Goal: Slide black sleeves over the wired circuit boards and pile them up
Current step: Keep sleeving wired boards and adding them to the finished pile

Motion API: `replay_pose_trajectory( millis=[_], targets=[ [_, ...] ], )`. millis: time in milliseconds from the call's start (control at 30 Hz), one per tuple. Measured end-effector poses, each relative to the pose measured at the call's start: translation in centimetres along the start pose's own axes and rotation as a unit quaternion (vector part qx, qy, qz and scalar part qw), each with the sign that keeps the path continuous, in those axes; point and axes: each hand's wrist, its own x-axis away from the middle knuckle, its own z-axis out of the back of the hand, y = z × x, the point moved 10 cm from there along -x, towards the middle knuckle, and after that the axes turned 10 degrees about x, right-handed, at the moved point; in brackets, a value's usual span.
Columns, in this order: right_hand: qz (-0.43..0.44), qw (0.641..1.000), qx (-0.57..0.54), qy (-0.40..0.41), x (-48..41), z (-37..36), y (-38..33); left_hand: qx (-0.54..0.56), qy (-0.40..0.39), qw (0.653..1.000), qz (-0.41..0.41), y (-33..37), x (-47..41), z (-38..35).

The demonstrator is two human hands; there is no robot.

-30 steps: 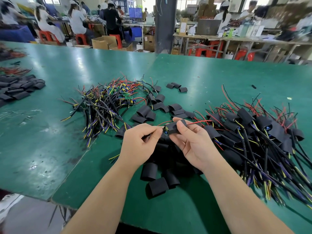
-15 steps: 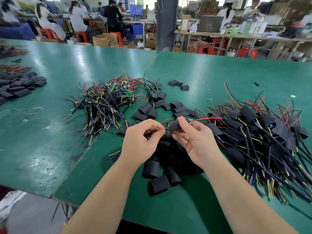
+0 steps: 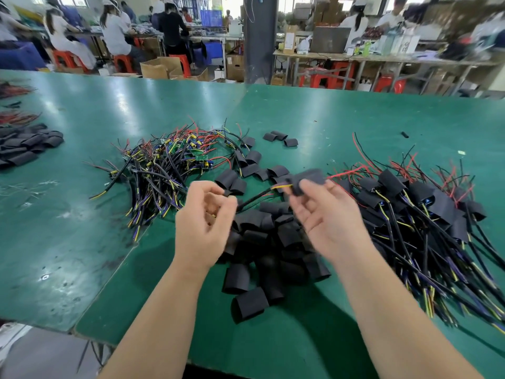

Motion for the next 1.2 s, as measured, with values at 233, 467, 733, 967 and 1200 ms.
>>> replay_pose_trajectory(
  millis=[233,467,733,967,1200],
  targets=[
    [0.234,0.925,0.258,0.152,1.6,5.6,-13.6,-0.132,0.052,0.989,0.043,-2.0,-0.4,1.7],
    [0.248,0.62,0.691,0.276,2.4,5.8,-16.1,-0.311,0.02,0.947,0.079,-3.0,-0.4,1.6],
    [0.249,0.629,0.728,0.114,1.0,1.1,-5.5,-0.381,0.048,0.913,0.134,-3.9,-0.2,3.1],
    [0.212,0.642,0.735,0.037,0.8,0.4,-2.0,-0.485,-0.006,0.864,0.134,-4.6,-0.2,2.6],
    [0.22,0.666,0.713,0.002,1.0,0.4,-1.2,-0.382,0.068,0.92,0.043,-1.3,-0.6,2.7]
  ],
)
